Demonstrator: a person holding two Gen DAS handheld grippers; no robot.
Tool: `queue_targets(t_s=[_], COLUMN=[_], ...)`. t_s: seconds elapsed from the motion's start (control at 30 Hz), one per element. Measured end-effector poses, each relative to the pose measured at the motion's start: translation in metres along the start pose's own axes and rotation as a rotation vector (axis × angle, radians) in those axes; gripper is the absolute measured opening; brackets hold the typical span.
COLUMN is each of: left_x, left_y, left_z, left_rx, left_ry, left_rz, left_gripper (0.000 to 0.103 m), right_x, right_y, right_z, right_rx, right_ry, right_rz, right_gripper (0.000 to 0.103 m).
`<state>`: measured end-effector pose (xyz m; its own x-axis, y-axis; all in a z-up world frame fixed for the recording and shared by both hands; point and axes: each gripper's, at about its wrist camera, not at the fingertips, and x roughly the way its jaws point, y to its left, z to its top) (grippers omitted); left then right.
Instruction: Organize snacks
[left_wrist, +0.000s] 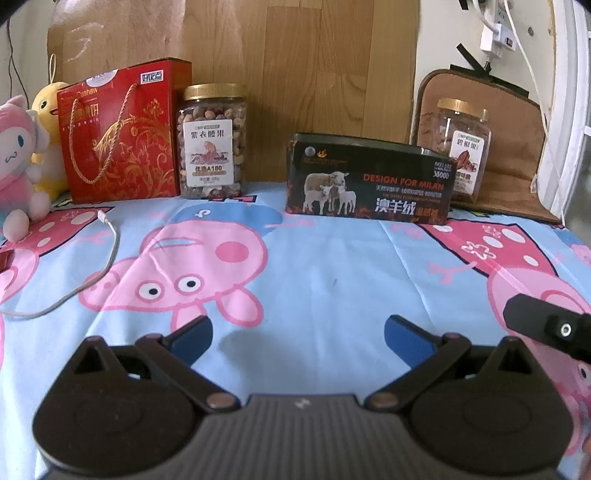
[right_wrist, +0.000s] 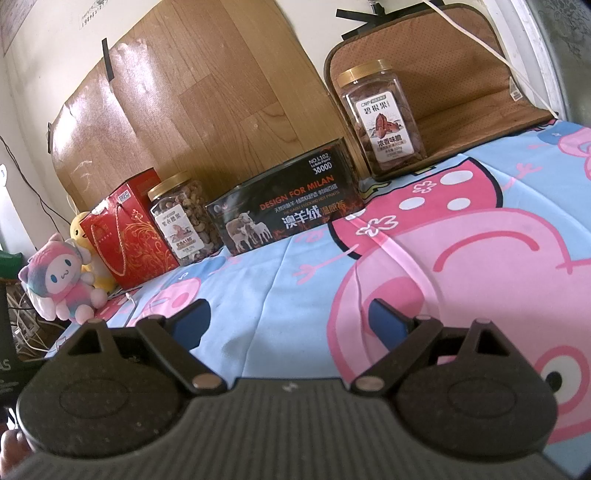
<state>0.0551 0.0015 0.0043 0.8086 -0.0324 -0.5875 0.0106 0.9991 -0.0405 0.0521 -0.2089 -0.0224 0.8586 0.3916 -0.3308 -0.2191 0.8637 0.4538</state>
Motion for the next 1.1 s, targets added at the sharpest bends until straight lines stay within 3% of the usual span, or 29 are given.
queue_targets(t_s=[0.67,1.1], left_x=[0.0051,0.0036], left_y=[-0.0006,-0.0033], left_z=[0.0006,0.0004], left_rx=[0.021,0.037], left_ry=[0.026,0.018], left_rz=[0.023,0.087], left_gripper=[0.103,0.103], right_x=[-0.0014,-0.0024], right_y=[-0.0014,-0.0006], right_z=[-0.0001,0.0], right_rx=[0.009,-0.013], right_ry=[-0.01,-0.02], right_rz=[0.01,0.025], right_gripper=[0.094,0.094])
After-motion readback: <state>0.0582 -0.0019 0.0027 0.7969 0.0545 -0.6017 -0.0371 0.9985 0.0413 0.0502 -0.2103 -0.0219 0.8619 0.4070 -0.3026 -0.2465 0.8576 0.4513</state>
